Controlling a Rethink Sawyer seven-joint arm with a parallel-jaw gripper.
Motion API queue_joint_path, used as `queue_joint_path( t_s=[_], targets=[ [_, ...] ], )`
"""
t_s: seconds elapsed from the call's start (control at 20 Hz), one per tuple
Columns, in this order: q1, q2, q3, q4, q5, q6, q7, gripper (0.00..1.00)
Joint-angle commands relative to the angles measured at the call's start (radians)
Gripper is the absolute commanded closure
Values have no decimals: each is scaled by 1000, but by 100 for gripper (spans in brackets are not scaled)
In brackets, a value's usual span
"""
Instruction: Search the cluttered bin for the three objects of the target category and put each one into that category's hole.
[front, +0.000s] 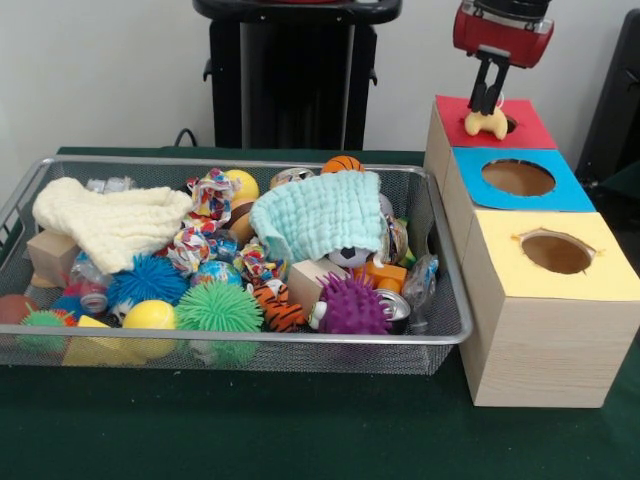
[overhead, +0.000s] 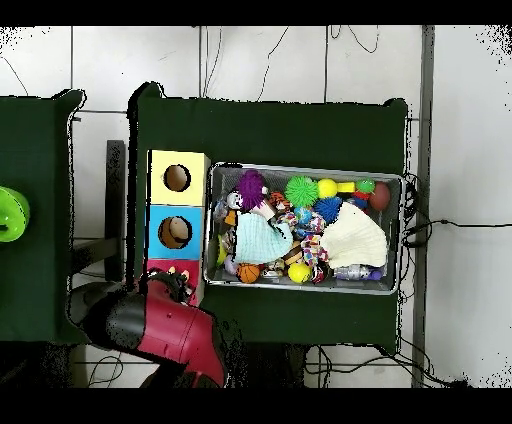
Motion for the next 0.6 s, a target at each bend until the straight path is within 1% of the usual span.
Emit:
queue_joint_path(
  t_s=[0.05,0.25,0.35,0.4,0.6],
  targets=[
    [15,10,42,-46,-46,111,190,100],
    [32,19,40,-55,-39,121,205,100],
    [35,22,44,-47,-34,115,207,100],
    [36,15,50,-27,-28,106,208,100],
    [41,15,61,-1,-16,80,213,100]
  ],
)
